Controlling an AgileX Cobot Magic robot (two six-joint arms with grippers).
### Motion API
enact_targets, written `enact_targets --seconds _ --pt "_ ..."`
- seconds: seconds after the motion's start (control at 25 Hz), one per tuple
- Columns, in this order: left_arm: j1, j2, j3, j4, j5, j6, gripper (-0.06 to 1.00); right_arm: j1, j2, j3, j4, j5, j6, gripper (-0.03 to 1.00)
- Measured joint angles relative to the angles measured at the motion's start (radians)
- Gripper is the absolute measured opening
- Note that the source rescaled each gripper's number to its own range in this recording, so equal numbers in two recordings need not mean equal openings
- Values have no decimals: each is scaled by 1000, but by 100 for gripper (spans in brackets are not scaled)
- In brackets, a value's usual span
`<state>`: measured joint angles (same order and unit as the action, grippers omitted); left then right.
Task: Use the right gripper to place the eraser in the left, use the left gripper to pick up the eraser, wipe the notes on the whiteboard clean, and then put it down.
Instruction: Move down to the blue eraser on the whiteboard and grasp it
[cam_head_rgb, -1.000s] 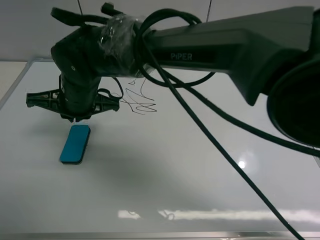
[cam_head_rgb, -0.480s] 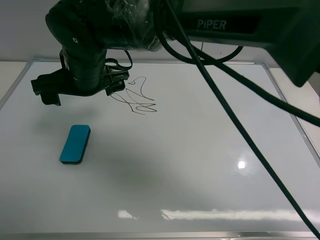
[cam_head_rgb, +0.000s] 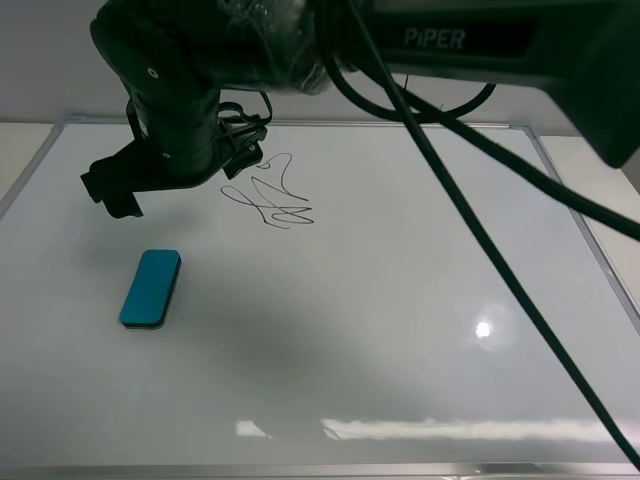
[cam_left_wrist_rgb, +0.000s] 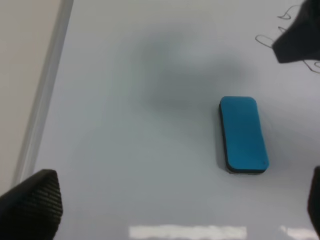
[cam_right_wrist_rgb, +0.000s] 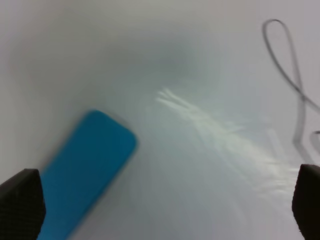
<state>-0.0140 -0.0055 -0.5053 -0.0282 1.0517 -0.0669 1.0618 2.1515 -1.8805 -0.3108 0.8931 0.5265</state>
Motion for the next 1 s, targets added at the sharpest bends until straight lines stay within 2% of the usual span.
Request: enact_targets --seconds 0.2,0.36,0.64,0.84,1.0 --pt "0 0 0 0 0 0 100 -37 -106 0 -38 133 -47 100" --pt "0 0 0 0 0 0 100 -135 -253 1 -45 172 -54 100" --pt "0 0 0 0 0 0 100 -276 -537 3 -53 301 -150 100" --pt "0 0 0 0 0 0 100 -288 -720 29 -71 316 -168 100" --pt "0 0 0 0 0 0 100 -288 -884 161 -99 316 -183 100"
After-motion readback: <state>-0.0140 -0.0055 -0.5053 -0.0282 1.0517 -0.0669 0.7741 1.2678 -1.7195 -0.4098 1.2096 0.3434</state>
